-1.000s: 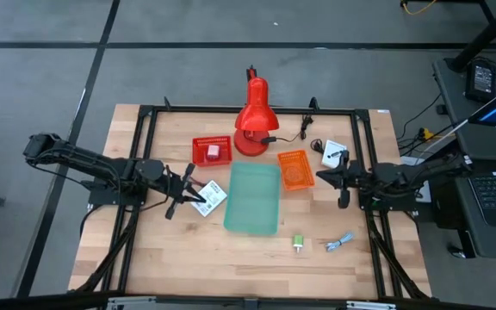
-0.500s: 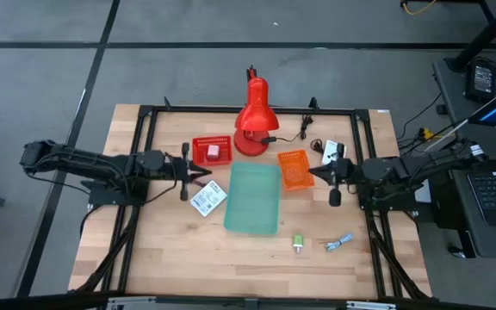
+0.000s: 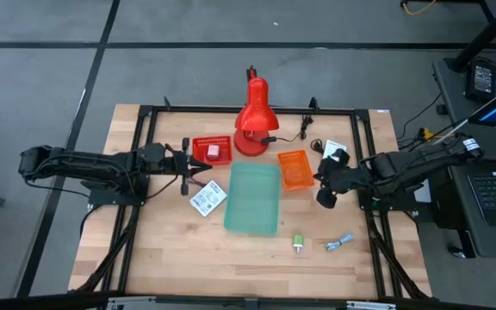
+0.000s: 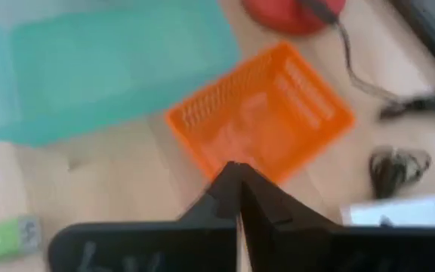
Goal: Pick and place items into bin
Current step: Put the white card reader box into the green basket
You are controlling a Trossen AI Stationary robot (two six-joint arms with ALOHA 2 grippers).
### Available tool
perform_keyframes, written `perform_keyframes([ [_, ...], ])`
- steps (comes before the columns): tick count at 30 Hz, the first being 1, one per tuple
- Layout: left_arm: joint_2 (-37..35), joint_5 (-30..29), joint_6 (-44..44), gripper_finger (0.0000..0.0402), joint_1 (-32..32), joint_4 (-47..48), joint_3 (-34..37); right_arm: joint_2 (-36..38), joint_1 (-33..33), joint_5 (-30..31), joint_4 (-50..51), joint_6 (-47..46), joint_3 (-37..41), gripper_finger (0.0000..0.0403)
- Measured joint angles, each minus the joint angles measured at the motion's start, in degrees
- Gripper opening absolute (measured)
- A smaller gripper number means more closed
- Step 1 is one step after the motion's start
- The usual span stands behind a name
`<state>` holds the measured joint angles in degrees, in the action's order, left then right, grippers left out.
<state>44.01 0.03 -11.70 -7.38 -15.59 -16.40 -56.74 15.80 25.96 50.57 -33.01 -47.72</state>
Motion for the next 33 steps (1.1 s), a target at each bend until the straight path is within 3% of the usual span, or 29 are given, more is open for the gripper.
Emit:
perform_keyframes([
  [5,0.0,0.0,0.4,0.0004,0.2,0.4,0.0,-2.0,2.1,-0.1,10.9,-8.0,-4.0,0.0000],
  [10,0.0,0.0,0.4,0.0003,0.2,0.4,0.0,-2.0,3.7,-0.1,14.9,-14.1,-1.8,0.0000],
  [18,0.0,-1.0,0.4,0.0003,0.2,0.4,0.0,-2.0,3.9,-0.1,14.9,-14.5,3.7,0.0000],
  [29,0.0,-1.1,-0.5,0.0004,0.2,0.4,0.0,-2.0,3.9,-0.1,14.7,-14.5,4.0,0.0001],
  [33,0.0,-1.1,-0.5,0.0002,0.2,0.4,0.0,-2.0,3.9,-0.1,14.1,-14.5,4.0,0.0022],
])
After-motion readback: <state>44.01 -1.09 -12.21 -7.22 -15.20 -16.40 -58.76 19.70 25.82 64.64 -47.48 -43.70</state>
